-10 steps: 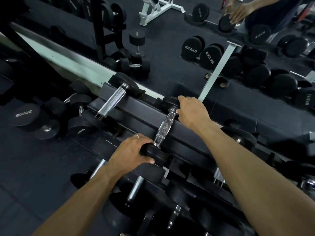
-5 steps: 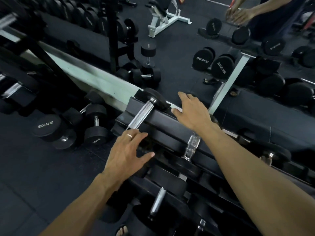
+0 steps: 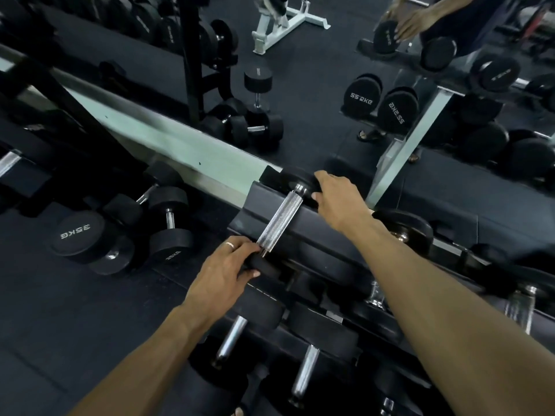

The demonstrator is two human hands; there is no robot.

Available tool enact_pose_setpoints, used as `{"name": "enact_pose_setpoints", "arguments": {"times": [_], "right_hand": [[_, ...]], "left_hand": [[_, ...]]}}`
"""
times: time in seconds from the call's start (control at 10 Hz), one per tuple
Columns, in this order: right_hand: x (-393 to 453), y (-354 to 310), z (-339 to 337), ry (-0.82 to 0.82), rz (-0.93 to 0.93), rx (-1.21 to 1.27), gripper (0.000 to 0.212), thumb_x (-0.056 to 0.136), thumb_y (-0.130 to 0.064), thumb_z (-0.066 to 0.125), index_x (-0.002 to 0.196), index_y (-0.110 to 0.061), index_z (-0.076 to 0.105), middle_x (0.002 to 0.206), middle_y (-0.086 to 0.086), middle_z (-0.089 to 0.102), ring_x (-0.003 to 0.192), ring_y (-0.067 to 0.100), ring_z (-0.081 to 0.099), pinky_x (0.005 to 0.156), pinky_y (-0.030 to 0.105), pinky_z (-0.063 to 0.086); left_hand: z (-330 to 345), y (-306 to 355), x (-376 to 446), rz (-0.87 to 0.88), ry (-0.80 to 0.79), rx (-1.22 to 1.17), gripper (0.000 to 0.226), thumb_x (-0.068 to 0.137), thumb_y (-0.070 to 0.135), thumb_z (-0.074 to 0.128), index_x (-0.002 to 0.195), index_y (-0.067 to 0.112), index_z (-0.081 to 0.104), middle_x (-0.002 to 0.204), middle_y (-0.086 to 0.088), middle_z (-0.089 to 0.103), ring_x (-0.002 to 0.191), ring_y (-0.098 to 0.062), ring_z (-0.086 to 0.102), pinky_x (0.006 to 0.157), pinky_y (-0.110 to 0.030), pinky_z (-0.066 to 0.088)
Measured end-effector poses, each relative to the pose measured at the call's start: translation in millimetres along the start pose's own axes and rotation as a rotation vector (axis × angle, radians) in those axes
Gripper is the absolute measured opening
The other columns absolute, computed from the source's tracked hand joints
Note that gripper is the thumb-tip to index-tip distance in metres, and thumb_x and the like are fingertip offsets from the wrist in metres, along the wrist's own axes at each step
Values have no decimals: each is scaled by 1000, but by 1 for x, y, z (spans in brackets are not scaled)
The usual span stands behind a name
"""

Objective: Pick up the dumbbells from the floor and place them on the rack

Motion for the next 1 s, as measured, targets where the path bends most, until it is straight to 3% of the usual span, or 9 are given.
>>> {"name": "enact_pose_setpoints", "arguments": {"times": [0.3, 0.7, 0.9, 1.0], "right_hand": [[14, -13, 1, 27, -19, -82, 24, 95, -13, 56, 118, -5, 52, 104, 13, 62, 93, 35, 61, 78, 42, 48], [19, -17, 7, 85, 7, -118, 28, 92, -8, 58, 120, -6, 53, 100, 12, 64, 90, 34, 62, 70, 36, 41], [16, -20, 2, 50, 16, -75, 32, 97, -14, 54, 127, -5, 50, 111, 13, 63, 98, 33, 61, 82, 43, 50], [1, -16, -1, 63, 28, 12, 40, 97, -19, 53, 135, -8, 45, 120, 12, 59, 105, 32, 59, 88, 41, 49]], "left_hand": [[-2, -3, 1, -51, -3, -104, 39, 77, 15, 80, 112, 21, 66, 111, 7, 57, 88, -12, 63, 86, -35, 54], [-6, -12, 4, -24, -50, -128, 37, 78, 18, 79, 112, 22, 65, 108, 9, 56, 93, -12, 61, 88, -32, 51], [-7, -12, 7, -53, -88, -135, 37, 80, 22, 77, 114, 23, 64, 109, 10, 55, 94, -10, 58, 90, -30, 49], [-11, -14, 4, -121, -94, -114, 46, 82, 27, 75, 124, 28, 57, 120, 17, 50, 106, -9, 56, 95, -26, 46]]}}
Point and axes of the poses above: each hand's wrist, its own x-axis towards the middle knuckle, its own z-axis out of the palm, y = z × x, the point moved 3 cm from there along x, towards the middle knuckle
